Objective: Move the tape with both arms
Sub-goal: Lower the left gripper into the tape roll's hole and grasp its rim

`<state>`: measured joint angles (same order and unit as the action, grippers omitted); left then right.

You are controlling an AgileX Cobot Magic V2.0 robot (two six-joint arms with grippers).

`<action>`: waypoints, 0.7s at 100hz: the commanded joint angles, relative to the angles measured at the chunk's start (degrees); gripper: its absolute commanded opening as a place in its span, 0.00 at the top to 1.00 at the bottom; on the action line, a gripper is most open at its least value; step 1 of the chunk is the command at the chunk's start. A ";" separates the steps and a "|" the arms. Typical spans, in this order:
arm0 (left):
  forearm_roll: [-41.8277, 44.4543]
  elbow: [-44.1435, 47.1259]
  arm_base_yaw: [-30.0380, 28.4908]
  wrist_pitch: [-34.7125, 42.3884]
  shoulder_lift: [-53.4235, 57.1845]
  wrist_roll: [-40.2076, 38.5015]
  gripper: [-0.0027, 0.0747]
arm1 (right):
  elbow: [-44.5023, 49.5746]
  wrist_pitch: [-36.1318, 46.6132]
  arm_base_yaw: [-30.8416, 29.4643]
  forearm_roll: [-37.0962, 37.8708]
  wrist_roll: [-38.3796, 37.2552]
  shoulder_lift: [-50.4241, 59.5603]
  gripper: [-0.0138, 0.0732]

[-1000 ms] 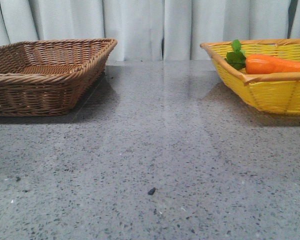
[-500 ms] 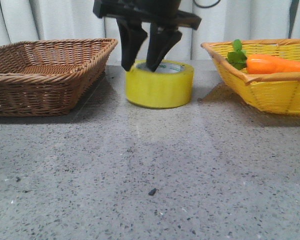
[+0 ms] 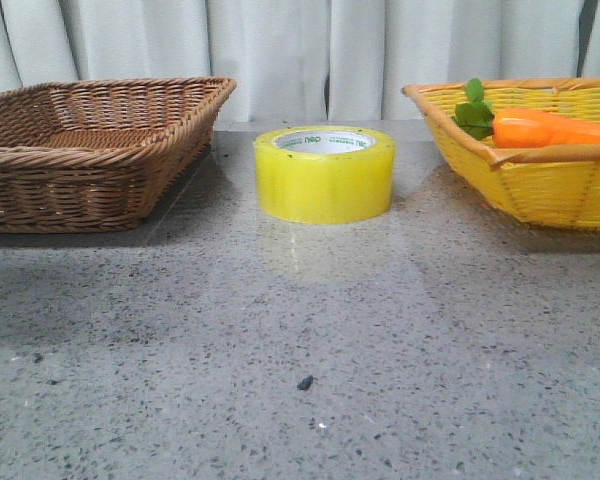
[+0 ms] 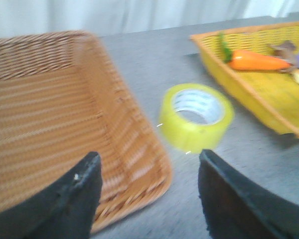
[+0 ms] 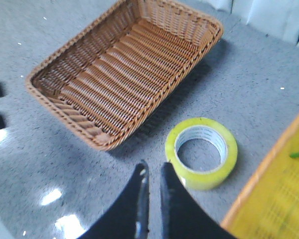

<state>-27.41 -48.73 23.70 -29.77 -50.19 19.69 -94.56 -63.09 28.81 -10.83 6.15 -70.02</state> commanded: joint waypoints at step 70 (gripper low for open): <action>-4.49 -58.65 10.95 -22.95 -58.36 -6.06 0.40 | 31.59 7.85 -3.56 17.08 -17.06 41.86 0.92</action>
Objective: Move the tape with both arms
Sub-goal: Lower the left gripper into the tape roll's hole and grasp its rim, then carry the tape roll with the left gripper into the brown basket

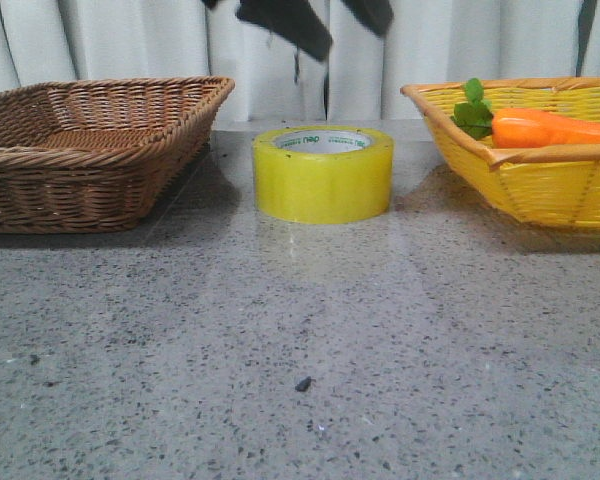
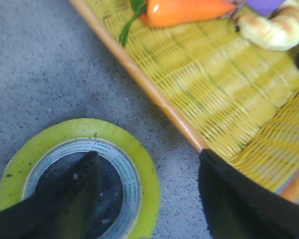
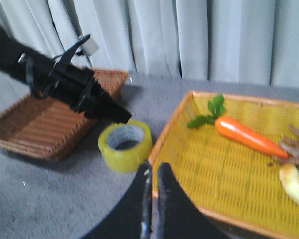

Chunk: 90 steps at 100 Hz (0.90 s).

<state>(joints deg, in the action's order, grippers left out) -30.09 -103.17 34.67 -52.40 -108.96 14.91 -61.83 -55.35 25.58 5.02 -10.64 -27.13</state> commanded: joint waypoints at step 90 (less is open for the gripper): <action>-2.50 -4.58 1.37 -0.66 -7.39 -4.88 0.33 | -1.03 -1.80 -0.34 4.68 -0.27 -1.25 0.92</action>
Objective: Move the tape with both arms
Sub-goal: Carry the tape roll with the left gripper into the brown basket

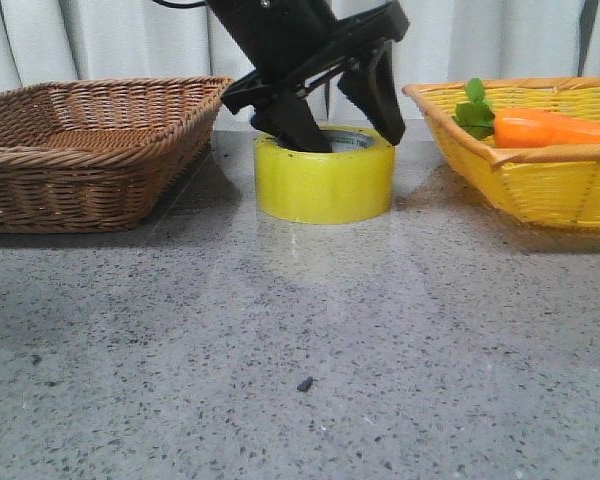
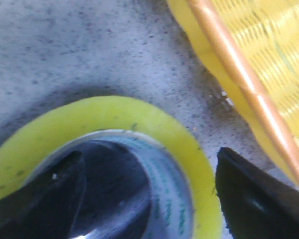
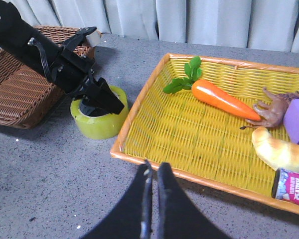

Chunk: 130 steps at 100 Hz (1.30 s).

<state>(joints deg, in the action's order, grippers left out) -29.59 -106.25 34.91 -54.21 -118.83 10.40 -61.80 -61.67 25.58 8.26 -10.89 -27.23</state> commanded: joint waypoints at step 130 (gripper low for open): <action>22.79 1.33 -16.18 -9.01 16.41 -0.64 0.93 | -1.06 3.80 -0.34 2.35 -0.02 -1.15 0.92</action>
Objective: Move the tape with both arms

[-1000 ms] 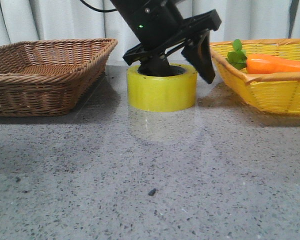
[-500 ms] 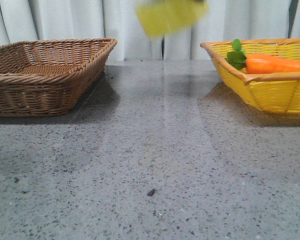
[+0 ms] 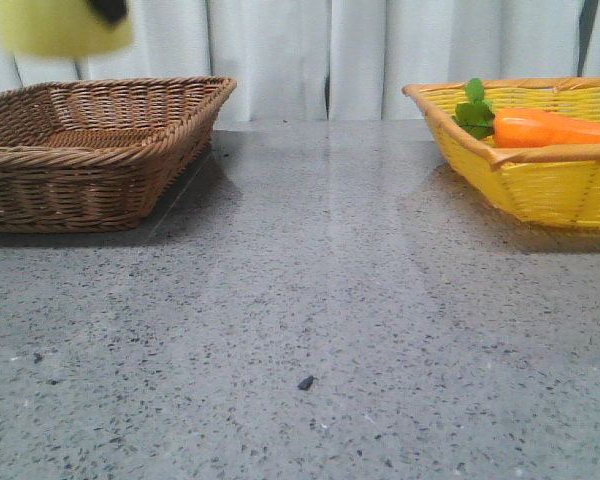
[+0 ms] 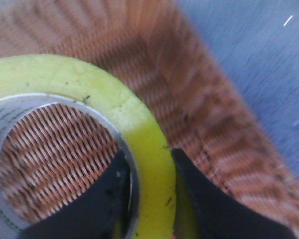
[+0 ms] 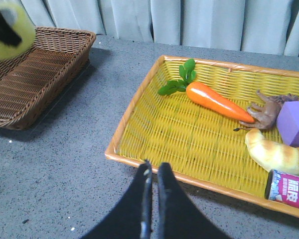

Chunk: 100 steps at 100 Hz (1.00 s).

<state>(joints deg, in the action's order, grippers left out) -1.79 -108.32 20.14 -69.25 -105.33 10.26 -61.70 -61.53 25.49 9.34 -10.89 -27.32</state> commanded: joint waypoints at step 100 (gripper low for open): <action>1.37 68.87 18.50 58.71 64.13 -13.93 0.99 | 26.71 19.95 -0.25 18.55 -0.02 29.05 0.92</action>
<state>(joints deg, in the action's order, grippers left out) -0.69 -44.08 38.59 -18.84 -48.57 -2.81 -36.09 -46.97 25.49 25.52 -10.89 0.89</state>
